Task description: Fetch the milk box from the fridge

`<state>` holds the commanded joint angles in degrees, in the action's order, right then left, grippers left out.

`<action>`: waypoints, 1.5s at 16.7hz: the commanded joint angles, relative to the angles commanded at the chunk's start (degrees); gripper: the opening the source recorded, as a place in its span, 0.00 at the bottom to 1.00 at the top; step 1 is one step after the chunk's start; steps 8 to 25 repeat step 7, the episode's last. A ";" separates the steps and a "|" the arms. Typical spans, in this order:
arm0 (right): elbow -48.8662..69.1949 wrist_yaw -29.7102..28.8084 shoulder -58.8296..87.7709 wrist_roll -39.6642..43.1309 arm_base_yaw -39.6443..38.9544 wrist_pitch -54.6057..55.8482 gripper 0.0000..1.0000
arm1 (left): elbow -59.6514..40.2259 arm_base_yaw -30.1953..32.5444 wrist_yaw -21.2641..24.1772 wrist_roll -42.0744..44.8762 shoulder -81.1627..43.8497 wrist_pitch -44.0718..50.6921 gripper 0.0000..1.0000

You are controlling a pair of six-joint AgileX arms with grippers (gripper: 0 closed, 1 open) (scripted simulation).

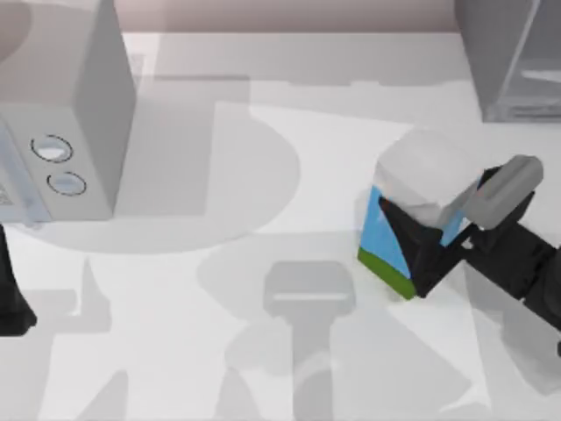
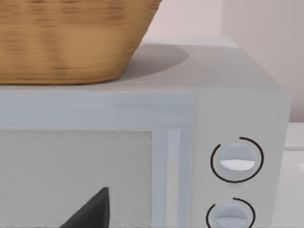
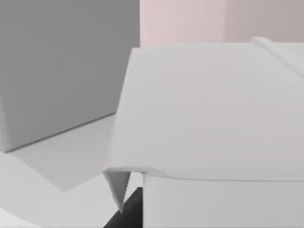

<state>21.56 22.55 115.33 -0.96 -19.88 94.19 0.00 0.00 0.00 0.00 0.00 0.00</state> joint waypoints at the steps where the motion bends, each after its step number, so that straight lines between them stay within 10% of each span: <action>1: 0.00 0.00 0.00 0.00 0.00 0.00 0.98 | 0.00 0.00 0.00 0.00 0.00 0.00 1.00; 25: 0.00 0.00 0.00 0.00 0.00 0.00 1.00 | 0.00 0.00 0.00 0.00 0.00 0.00 1.00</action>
